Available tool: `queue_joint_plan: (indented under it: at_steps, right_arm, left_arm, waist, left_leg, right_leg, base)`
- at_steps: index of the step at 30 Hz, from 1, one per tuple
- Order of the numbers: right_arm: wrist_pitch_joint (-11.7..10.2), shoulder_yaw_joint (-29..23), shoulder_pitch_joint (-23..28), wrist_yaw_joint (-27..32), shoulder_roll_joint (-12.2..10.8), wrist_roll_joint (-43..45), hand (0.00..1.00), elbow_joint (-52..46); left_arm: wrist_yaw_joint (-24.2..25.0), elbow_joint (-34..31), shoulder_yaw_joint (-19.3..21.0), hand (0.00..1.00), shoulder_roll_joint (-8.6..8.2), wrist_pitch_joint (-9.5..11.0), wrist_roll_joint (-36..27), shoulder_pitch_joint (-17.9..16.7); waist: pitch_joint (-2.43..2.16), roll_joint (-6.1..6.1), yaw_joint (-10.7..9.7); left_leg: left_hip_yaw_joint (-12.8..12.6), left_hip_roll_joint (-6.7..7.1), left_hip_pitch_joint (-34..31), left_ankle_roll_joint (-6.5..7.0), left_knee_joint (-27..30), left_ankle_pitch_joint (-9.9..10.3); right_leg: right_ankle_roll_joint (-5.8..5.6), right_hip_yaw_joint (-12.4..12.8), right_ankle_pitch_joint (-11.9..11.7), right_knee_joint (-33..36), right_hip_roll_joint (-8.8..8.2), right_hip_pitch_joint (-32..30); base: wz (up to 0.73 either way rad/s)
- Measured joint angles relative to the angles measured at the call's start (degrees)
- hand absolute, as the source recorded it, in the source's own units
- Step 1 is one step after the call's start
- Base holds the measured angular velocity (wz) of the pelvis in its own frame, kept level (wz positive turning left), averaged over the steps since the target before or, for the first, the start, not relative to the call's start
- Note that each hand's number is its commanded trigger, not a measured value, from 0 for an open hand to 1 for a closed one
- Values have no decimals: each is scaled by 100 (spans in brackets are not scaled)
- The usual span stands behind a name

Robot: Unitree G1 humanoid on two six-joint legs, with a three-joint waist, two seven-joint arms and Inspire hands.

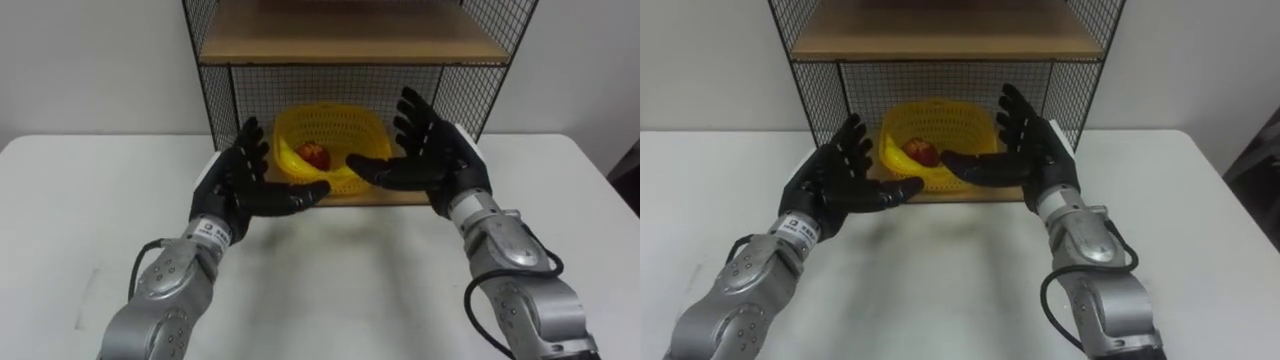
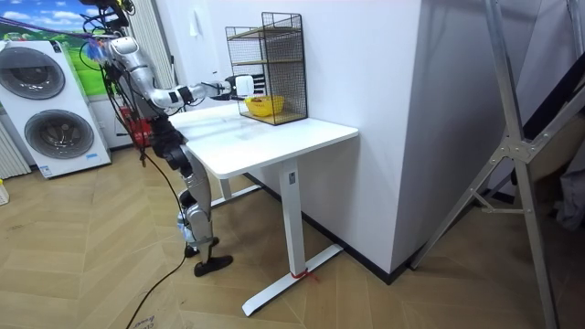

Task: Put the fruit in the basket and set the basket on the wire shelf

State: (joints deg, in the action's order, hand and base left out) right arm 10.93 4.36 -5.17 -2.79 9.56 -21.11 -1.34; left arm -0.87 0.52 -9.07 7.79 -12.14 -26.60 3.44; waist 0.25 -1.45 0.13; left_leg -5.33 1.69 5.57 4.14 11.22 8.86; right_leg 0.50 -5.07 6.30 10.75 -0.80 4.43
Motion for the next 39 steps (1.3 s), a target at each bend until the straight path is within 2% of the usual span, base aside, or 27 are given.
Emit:
queue_joint_plan:
  at_steps: [4, 6, 8, 11, 14, 15, 16, 18, 22, 23, 25, 29, 31, 35, 37, 39]
  right_arm:
    - [-108, -116, 111, 8, 46, 11, 0, -345]
    - [-121, -256, 227, 30, 41, 22, 0, -575]
    - [-131, -352, 460, 80, 71, 77, 0, -872]
    - [-232, -403, 978, 185, 75, 133, 0, -1333]
    - [-444, -520, 1386, 303, 48, 115, 0, -1641]
    - [-616, -608, 1569, 315, 38, 111, 0, -1744]
    - [-783, -686, 1749, 346, 28, 123, 0, -1823]
    - [-956, -801, 1981, 429, 2, 129, 0, -1884]
    - [-1124, -826, 2444, 642, -22, 274, 0, -1980]
    - [-1162, -827, 2491, 679, -36, 329, 0, -1984]
    - [-1375, -834, 2626, 818, -90, 502, 0, -1990]
    - [-1680, -837, 2716, 1032, -88, 600, 0, -1991]
    - [-1845, -860, 2730, 1173, -79, 681, 0, -1991]
    - [-2001, -1092, 2861, 1447, -73, 723, 0, -2203]
    - [-2264, -1408, 2921, 1789, -58, 825, 0, -2228]
    - [-2379, -1698, 2923, 2158, -2, 830, 0, -2227]
  left_arm:
    - [-88, -529, 155, 0, 22, 244, 57, -279]
    - [-107, -711, 300, 0, 12, 281, 104, -429]
    - [-134, -944, 475, 0, 20, 290, 87, -595]
    - [-139, -1422, 671, 0, 32, 475, 83, -1066]
    - [-219, -1570, 801, 0, -12, 652, 87, -1452]
    - [-261, -1664, 889, 0, -27, 746, 86, -1609]
    - [-335, -1725, 1000, 0, -27, 901, 87, -1774]
    - [-481, -1730, 1171, 0, -36, 1111, 103, -1971]
    - [-902, -1857, 1307, 0, -105, 1418, 191, -2447]
    - [-959, -1902, 1337, 0, -145, 1442, 211, -2485]
    - [-1250, -2000, 1430, 0, -241, 1771, 262, -2549]
    - [-1702, -2191, 1593, 0, -245, 2191, 259, -2548]
    - [-1989, -2339, 1736, 0, -249, 2469, 348, -2549]
    - [-2418, -2465, 2036, 0, -252, 2789, 480, -2550]
    - [-2799, -2477, 2346, 0, -250, 2899, 765, -2550]
    - [-3175, -2482, 2677, 0, -224, 3008, 885, -2549]
  waist:
    - [-7, 17, 2]
    - [-14, 27, 6]
    - [-25, 31, 14]
    - [-29, 27, 23]
    - [-80, 11, 35]
    - [-95, -2, 34]
    - [-96, -5, 34]
    - [-90, 2, 38]
    - [-66, 34, 58]
    - [-65, 35, 60]
    - [-53, 43, 134]
    - [-31, 66, 186]
    - [-28, 80, 201]
    - [-18, 111, 268]
    - [-20, 138, 336]
    - [-23, 157, 354]
  left_leg:
    - [-20, -1, -29, 7, -22, -4]
    - [-21, -1, -39, 6, -33, -4]
    - [-24, -1, -62, 6, -33, -4]
    - [-25, -2, -75, 6, -41, -10]
    - [-43, -9, -69, -10, -41, 0]
    - [-59, -16, -68, -31, -42, 14]
    - [-75, -22, -67, -34, -47, 16]
    - [-87, -23, -41, -35, -55, 16]
    - [-67, -13, -74, -35, -53, 18]
    - [-57, -10, -82, -35, -51, 18]
    - [-61, -8, -85, -35, -52, 18]
    - [-62, -8, -92, -35, -50, 18]
    - [-53, -7, -112, -35, -50, 19]
    - [-24, 0, -106, -36, -50, 18]
    - [-19, 3, -101, -37, -50, 16]
    - [-16, 4, -102, -37, -49, 16]
  right_leg:
    - [3, 27, -3, 15, 3, -58]
    - [3, 29, -5, 11, 6, -77]
    - [4, 29, -6, 13, 6, -100]
    - [10, 29, -16, 7, 6, -105]
    - [4, 30, -11, 7, 3, -107]
    - [-3, 36, -6, 5, 4, -111]
    - [-20, 47, 3, 2, 6, -110]
    - [-28, 47, 7, 4, 16, -103]
    - [-63, 32, 31, 2, 19, -105]
    - [-65, 32, 33, 3, 19, -108]
    - [-66, 37, 33, 3, 20, -136]
    - [-65, 32, 31, 5, 19, -142]
    - [-67, 31, 34, 5, 17, -142]
    - [-69, 11, 38, 1, 12, -142]
    - [-67, 11, 35, 5, 17, -136]
    - [-70, 10, 42, 10, 16, -140]
  base:
    - [-3]
    - [0]
    - [0]
    - [0]
    - [-3]
    - [-8]
    - [-8]
    - [-3]
    - [1]
    - [5]
    - [0]
    - [0]
    - [0]
    - [2]
    - [0]
    - [0]
